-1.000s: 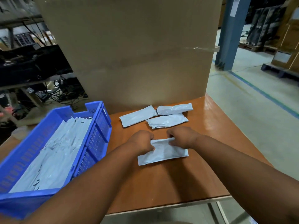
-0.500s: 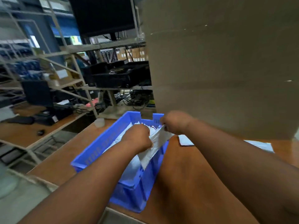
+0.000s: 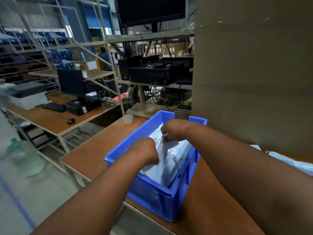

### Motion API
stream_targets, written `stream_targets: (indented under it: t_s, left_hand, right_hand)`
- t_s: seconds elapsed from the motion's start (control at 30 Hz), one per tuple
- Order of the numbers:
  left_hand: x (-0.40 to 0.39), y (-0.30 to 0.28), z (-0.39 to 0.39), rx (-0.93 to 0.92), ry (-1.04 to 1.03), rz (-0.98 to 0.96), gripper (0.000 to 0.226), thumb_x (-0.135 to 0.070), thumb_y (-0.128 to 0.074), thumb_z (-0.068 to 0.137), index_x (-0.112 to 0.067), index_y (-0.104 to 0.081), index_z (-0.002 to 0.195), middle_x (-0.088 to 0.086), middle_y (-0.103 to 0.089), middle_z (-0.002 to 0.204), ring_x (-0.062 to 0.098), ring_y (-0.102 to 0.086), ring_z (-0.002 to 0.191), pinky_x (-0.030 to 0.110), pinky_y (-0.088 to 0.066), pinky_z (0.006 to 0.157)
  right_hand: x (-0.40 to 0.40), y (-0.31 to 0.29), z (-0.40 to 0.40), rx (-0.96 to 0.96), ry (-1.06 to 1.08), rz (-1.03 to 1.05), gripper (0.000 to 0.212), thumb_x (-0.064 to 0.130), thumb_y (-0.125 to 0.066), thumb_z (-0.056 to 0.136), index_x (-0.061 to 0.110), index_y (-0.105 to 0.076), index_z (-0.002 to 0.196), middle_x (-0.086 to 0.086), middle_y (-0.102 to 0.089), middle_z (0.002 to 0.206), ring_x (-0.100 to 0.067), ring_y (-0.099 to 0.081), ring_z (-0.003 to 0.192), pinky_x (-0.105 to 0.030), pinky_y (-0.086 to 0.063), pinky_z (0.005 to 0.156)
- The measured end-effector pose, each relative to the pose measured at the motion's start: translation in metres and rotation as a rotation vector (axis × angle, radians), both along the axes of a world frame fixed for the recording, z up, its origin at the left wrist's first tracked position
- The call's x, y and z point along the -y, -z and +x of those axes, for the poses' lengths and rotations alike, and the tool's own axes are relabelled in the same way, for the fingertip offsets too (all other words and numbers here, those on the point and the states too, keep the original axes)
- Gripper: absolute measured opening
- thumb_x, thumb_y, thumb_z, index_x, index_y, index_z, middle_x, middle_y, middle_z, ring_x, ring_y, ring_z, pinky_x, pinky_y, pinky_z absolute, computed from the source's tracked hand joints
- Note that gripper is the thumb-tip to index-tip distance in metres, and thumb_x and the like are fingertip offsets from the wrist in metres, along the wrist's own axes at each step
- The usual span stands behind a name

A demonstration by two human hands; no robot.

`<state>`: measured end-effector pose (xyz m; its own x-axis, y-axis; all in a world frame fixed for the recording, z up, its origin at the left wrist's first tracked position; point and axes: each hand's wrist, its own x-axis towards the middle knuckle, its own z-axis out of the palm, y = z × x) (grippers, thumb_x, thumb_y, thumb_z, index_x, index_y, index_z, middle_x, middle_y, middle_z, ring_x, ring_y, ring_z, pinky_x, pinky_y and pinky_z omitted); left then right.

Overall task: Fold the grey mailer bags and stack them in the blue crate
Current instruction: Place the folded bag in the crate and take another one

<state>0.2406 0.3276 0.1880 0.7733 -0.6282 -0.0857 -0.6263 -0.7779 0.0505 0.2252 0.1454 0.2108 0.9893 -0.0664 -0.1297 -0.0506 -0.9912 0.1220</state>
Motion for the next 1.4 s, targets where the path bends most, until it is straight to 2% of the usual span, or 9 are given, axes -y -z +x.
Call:
stream_targets:
  t_s: [0.2, 0.43, 0.53, 0.63, 0.77, 0.97, 1.1, 1.23, 1.4]
  left_hand:
    - [0.022, 0.027, -0.004, -0.223, -0.002, 0.130, 0.030, -0.038, -0.090, 0.075, -0.018, -0.069, 0.081, 0.003, -0.073, 0.084, 0.023, -0.069, 0.076, 0.033, -0.056, 0.073]
    - [0.029, 0.070, 0.001, -0.284, 0.028, 0.383, 0.018, -0.029, -0.083, 0.081, -0.018, -0.069, 0.080, 0.006, -0.066, 0.089, 0.028, -0.069, 0.087, 0.041, -0.061, 0.089]
    - [0.034, 0.076, 0.009, -0.310, 0.085, 0.499, 0.021, -0.034, -0.080, 0.088, -0.020, -0.064, 0.082, 0.005, -0.062, 0.090, 0.029, -0.064, 0.091, 0.042, -0.058, 0.094]
    - [0.037, 0.081, 0.016, -0.346, 0.111, 0.525, 0.021, -0.034, -0.079, 0.088, -0.022, -0.063, 0.082, 0.004, -0.063, 0.092, 0.029, -0.064, 0.089, 0.041, -0.057, 0.088]
    - [0.038, 0.079, 0.024, -0.425, 0.093, 0.505, 0.021, -0.034, -0.077, 0.089, -0.021, -0.065, 0.078, 0.003, -0.065, 0.088, 0.026, -0.065, 0.084, 0.039, -0.056, 0.091]
    - [0.036, 0.073, 0.033, -0.464, 0.176, 0.580, 0.023, -0.035, -0.075, 0.096, -0.013, -0.067, 0.095, 0.000, -0.059, 0.089, 0.029, -0.060, 0.097, 0.044, -0.053, 0.101]
    - [0.038, 0.076, 0.033, -0.354, 0.185, 0.587, 0.022, -0.030, -0.076, 0.091, -0.028, -0.059, 0.076, -0.002, -0.066, 0.091, 0.027, -0.070, 0.100, 0.042, -0.056, 0.097]
    - [0.037, 0.074, 0.029, -0.301, 0.143, 0.570, 0.017, -0.032, -0.073, 0.089, -0.028, -0.061, 0.078, -0.005, -0.065, 0.089, 0.023, -0.071, 0.105, 0.039, -0.056, 0.097]
    - [0.040, 0.070, 0.028, -0.350, 0.052, 0.545, 0.022, -0.044, -0.082, 0.078, -0.027, -0.074, 0.089, -0.006, -0.078, 0.103, 0.020, -0.074, 0.101, 0.036, -0.057, 0.096]
  right_hand:
    - [-0.022, 0.024, 0.003, -0.303, 0.046, -0.120, 0.014, 0.029, -0.063, 0.103, 0.017, -0.070, 0.105, -0.001, -0.059, 0.089, -0.014, -0.052, 0.059, -0.023, -0.041, 0.045]
    - [-0.022, 0.087, 0.016, -0.486, 0.145, -0.142, 0.027, 0.025, -0.075, 0.092, 0.011, -0.075, 0.116, -0.010, -0.073, 0.117, -0.032, -0.069, 0.105, -0.044, -0.056, 0.103]
    - [-0.022, 0.100, 0.015, -0.251, 0.235, -0.148, 0.039, 0.022, -0.065, 0.096, 0.016, -0.067, 0.135, -0.005, -0.064, 0.140, -0.030, -0.062, 0.129, -0.043, -0.052, 0.103]
    - [-0.027, 0.102, 0.023, -0.167, 0.290, -0.122, 0.027, 0.020, -0.064, 0.094, 0.019, -0.071, 0.121, -0.004, -0.070, 0.125, -0.028, -0.067, 0.119, -0.039, -0.054, 0.091]
    - [-0.030, 0.118, 0.031, -0.663, 0.228, -0.030, 0.027, 0.032, -0.078, 0.092, 0.012, -0.081, 0.109, -0.005, -0.079, 0.106, -0.023, -0.072, 0.094, -0.041, -0.058, 0.099]
    - [-0.032, 0.132, 0.032, -0.854, 0.112, -0.028, 0.051, 0.034, -0.075, 0.097, 0.028, -0.062, 0.145, 0.003, -0.061, 0.148, -0.024, -0.059, 0.129, -0.032, -0.043, 0.101]
    - [-0.020, 0.147, 0.038, -0.831, 0.159, 0.045, 0.060, 0.031, -0.085, 0.078, 0.028, -0.066, 0.135, -0.005, -0.068, 0.134, -0.034, -0.068, 0.117, -0.049, -0.050, 0.110]
    - [-0.023, 0.135, 0.030, -0.724, 0.116, 0.077, 0.043, 0.019, -0.073, 0.097, 0.014, -0.066, 0.139, -0.009, -0.067, 0.133, -0.028, -0.063, 0.115, -0.034, -0.045, 0.098]
    - [-0.027, 0.124, 0.024, -0.574, 0.170, 0.082, 0.016, 0.030, -0.074, 0.096, 0.016, -0.069, 0.102, -0.004, -0.066, 0.101, -0.025, -0.061, 0.092, -0.036, -0.047, 0.090]
